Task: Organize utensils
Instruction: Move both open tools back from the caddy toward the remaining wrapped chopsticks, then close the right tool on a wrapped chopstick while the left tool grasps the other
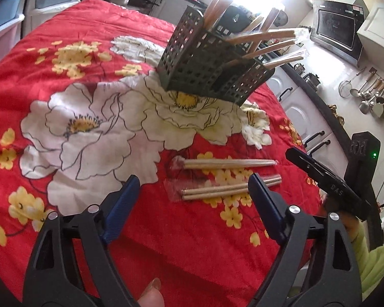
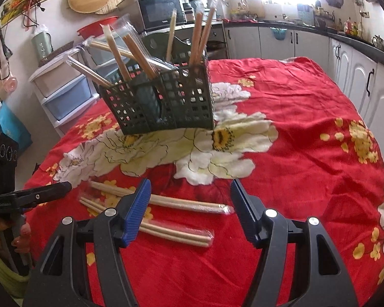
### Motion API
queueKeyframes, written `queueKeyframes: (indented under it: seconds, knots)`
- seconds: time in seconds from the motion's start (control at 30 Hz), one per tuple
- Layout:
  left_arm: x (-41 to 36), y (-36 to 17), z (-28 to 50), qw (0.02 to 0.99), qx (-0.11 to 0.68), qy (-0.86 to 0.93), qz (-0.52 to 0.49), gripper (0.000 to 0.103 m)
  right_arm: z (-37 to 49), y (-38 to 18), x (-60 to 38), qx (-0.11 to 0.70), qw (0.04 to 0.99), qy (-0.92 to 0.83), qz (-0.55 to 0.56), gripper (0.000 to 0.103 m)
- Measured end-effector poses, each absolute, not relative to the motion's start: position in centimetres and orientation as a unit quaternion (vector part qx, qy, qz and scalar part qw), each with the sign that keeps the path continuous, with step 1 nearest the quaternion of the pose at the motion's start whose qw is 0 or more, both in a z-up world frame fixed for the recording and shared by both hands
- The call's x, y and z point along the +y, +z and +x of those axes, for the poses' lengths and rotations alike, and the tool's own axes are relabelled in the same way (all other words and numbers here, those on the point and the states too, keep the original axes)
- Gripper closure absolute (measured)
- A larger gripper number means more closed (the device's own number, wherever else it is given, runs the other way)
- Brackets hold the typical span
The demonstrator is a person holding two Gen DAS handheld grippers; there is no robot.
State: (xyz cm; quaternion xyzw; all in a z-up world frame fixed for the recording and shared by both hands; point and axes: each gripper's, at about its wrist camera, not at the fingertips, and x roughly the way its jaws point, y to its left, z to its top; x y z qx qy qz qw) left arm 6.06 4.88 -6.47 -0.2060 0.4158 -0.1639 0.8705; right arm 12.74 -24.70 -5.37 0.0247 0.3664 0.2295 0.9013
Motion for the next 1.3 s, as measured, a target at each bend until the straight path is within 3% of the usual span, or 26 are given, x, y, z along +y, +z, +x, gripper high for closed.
queueKeyframes:
  seconds: [0.27, 0.37, 0.57, 0.87, 1.03, 1.3]
  knots:
    - [4.6, -7.4, 5.9, 0.861, 0.429, -0.17, -0.213, 0.039, 13.4, -7.0, -26.0, 0.396, 0.893, 0.211, 0.045, 0.043]
    - [4.1, -7.5, 6.0, 0.859, 0.433, -0.174, -0.211, 0.046, 13.8, -7.6, -26.4, 0.411, 0.884, 0.212, 0.063, 0.054]
    - [3.5, -7.8, 6.3, 0.857, 0.44, -0.175, -0.205, 0.057, 14.7, -8.6, -26.9, 0.434, 0.871, 0.209, 0.1, 0.065]
    - [3.4, -8.3, 6.6, 0.859, 0.439, -0.168, -0.203, 0.067, 15.1, -9.3, -27.2, 0.441, 0.864, 0.213, 0.117, 0.088]
    - [3.7, -8.5, 6.9, 0.859, 0.44, -0.162, -0.207, 0.076, 15.0, -9.2, -27.0, 0.436, 0.868, 0.209, 0.109, 0.095]
    - [4.6, -8.8, 6.9, 0.855, 0.439, -0.158, -0.224, 0.086, 14.8, -8.6, -26.9, 0.42, 0.876, 0.21, 0.105, 0.098]
